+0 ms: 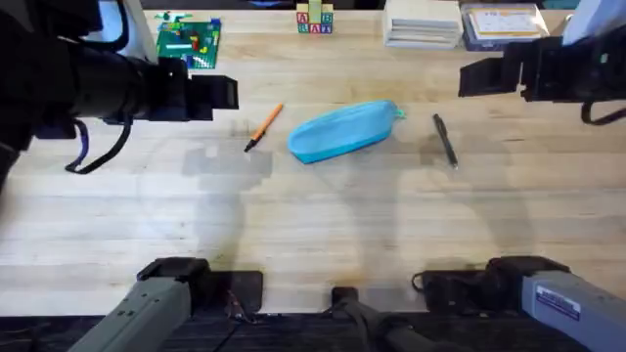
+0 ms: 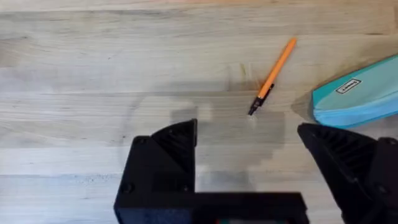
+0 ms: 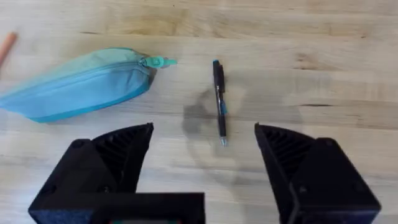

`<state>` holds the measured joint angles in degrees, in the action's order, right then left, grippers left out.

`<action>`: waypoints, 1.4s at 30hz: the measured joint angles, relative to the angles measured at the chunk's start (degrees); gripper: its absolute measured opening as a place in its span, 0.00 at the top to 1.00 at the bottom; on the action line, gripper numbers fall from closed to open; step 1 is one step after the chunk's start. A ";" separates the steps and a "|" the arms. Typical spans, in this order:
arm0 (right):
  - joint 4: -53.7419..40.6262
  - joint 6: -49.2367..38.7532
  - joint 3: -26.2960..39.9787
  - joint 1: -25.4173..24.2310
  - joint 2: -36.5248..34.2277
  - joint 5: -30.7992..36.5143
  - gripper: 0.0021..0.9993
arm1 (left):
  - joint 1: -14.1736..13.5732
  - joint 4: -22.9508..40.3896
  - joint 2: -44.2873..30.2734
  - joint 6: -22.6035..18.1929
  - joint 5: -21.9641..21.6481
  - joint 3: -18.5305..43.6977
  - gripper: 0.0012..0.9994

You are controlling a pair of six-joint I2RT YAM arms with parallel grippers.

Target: Unzip the bag, pick up the pens from the table one at a time and place them inside, then zip the bag closed.

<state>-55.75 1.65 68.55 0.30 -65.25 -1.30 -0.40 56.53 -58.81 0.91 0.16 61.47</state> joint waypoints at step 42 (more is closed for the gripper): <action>0.02 0.00 0.02 0.00 0.00 0.00 0.00 | 8.66 1.05 -7.81 -52.96 51.80 0.17 0.01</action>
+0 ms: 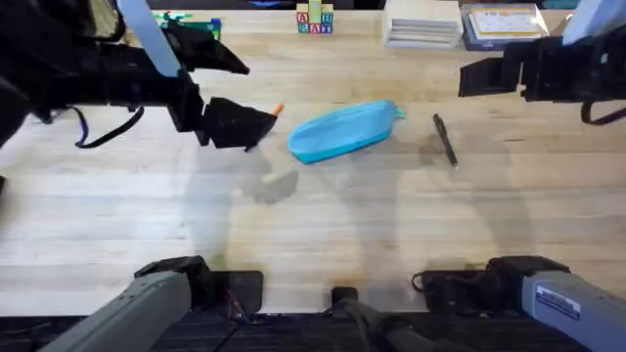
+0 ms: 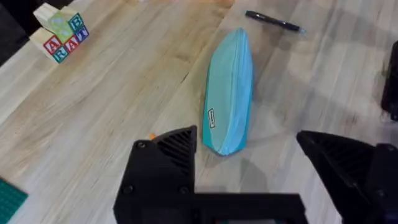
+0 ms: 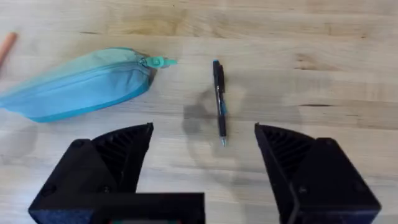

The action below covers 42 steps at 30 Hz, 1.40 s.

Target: Unzip the bag, pick up the pens from the table one at a time and place them inside, then zip the bag closed.

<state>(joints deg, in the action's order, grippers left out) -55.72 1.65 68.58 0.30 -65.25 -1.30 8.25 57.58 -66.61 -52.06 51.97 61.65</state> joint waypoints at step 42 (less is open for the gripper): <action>0.00 0.00 0.00 0.00 0.00 0.00 0.00 | 0.04 9.49 -24.44 -35.68 7.67 0.02 0.01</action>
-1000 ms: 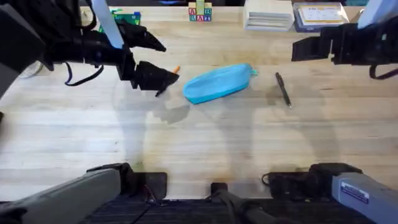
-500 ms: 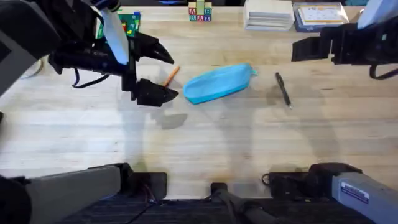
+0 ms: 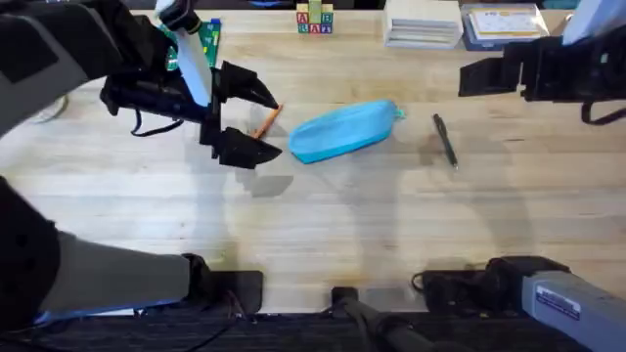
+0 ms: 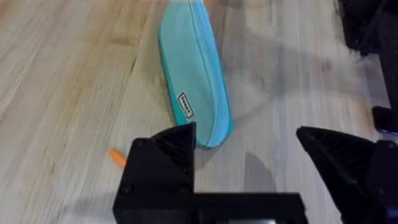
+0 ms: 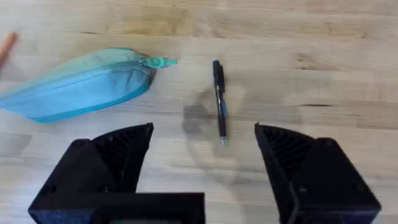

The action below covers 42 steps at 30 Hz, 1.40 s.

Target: Unzip the bag, pick up the pens from the table one at a time and place them inside, then zip the bag closed.

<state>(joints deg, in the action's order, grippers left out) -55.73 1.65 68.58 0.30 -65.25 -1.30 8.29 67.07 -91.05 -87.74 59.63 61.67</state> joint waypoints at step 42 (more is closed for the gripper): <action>-0.02 0.00 0.00 0.00 0.00 0.00 0.00 | 0.00 -4.32 -2.74 -9.84 3.75 -2.60 0.01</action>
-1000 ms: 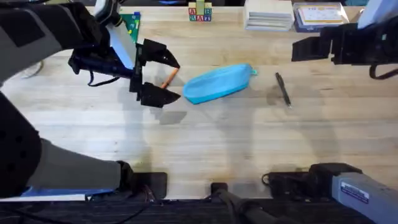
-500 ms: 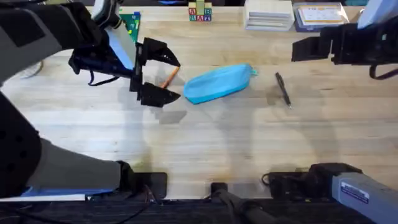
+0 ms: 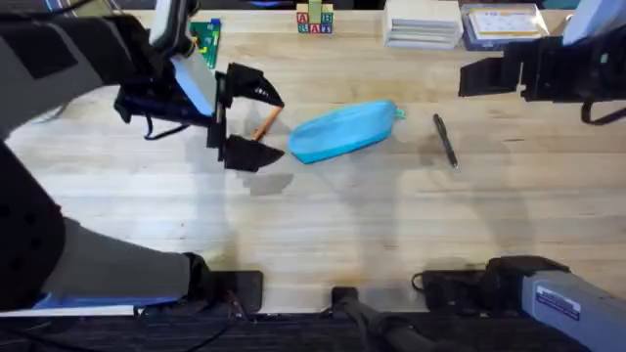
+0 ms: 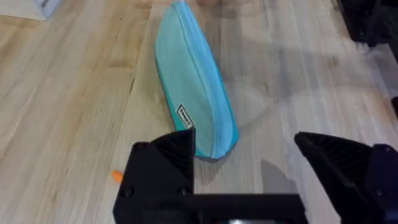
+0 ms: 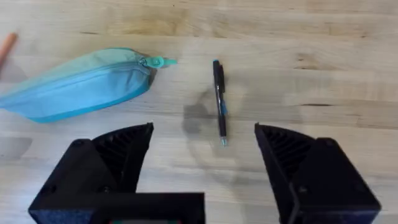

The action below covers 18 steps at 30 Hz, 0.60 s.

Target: Unzip the bag, pick up the pens from the table one at a time and place them inside, then zip the bag closed.

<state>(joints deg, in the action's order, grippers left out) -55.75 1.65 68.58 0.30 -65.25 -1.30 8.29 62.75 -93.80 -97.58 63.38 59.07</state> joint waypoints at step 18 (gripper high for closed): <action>0.00 0.00 0.00 0.00 0.00 0.00 0.00 | 0.00 -15.85 -1.02 10.63 1.94 -4.61 0.00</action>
<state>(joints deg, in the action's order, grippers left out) -55.75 1.64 68.58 0.30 -65.25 -1.30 8.29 46.90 -94.82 -86.95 65.31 54.46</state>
